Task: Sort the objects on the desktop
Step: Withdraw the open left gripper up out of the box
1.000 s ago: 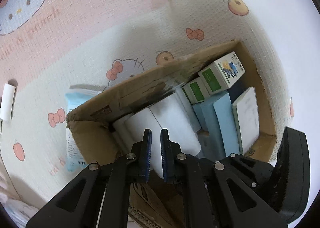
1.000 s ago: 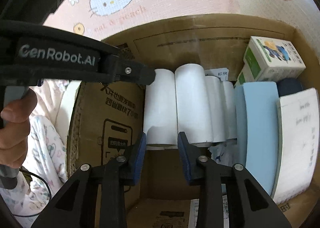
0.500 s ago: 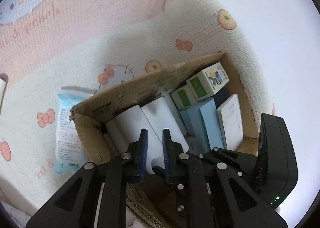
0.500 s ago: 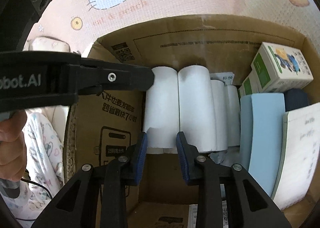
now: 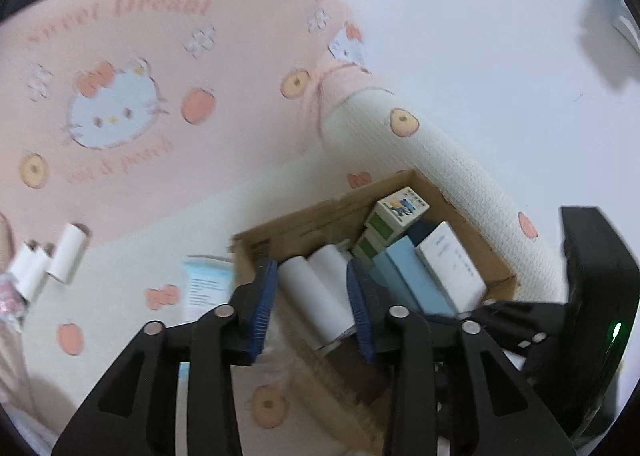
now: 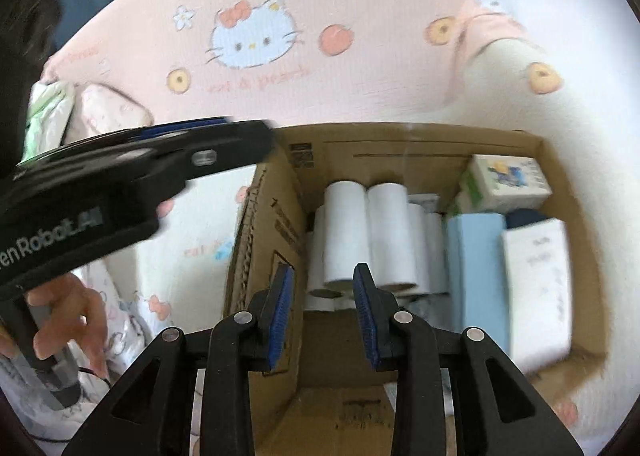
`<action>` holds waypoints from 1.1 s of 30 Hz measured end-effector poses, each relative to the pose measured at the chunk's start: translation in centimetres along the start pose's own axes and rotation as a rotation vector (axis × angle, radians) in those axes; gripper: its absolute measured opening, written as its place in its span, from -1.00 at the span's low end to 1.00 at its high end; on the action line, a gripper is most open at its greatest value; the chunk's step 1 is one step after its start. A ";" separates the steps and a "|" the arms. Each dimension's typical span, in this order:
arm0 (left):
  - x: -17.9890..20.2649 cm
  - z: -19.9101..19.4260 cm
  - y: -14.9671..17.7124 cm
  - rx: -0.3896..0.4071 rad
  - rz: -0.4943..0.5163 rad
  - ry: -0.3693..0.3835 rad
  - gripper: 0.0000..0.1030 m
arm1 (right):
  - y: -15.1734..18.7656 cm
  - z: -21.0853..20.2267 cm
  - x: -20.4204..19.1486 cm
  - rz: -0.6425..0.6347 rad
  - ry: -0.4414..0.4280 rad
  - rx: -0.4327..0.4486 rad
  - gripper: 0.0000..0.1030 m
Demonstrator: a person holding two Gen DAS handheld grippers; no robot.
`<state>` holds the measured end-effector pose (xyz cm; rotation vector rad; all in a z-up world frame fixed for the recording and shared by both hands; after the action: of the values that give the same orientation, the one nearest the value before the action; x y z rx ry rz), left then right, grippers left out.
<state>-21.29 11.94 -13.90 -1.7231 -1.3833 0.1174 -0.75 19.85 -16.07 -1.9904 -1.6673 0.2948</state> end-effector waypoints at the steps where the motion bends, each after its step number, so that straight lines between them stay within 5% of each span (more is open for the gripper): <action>1: -0.1 -0.7 0.2 0.009 -0.003 -0.004 0.03 | 1.0 -2.6 -0.1 0.014 0.027 0.001 -0.46; 3: -0.3 -1.9 0.9 0.016 -0.043 0.022 0.29 | 1.1 -3.8 0.3 0.055 0.067 0.003 -0.46; 5: -0.6 -2.5 1.8 -0.015 -0.111 0.069 0.29 | 0.9 -3.0 2.1 0.098 0.059 0.019 -0.44; 9: -1.3 -3.8 3.1 -0.047 -0.181 0.091 0.29 | 0.7 -2.2 0.7 0.155 0.091 0.072 -0.02; 15: -0.9 -6.9 3.6 -0.028 -0.101 0.004 0.29 | 1.2 -7.9 0.8 0.196 0.107 0.159 0.21; 23: 3.5 -10.0 4.4 -0.159 0.073 -0.105 0.29 | 1.3 -12.1 0.5 0.170 0.181 0.111 0.30; 29: 5.7 -10.2 5.3 -0.283 0.072 -0.085 0.29 | 1.2 -11.8 1.8 0.234 0.307 0.030 0.31; 33: 6.7 -10.8 5.2 -0.296 0.089 -0.083 0.29 | 1.5 -12.3 1.9 0.227 0.315 0.027 0.31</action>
<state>-8.84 11.47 -8.09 -2.0454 -1.4401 0.0352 6.85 18.40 -6.17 -2.0832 -1.2408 0.0770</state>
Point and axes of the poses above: each gripper's, at about its wrist camera, not at the fingertips, and z roughly the way its jaws point, x to its right, y to its underside, the point moved 7 cm from there along z, roughly the way its jaws point, and after that the axes turned 15 degrees about y, right-handed, at the moved point
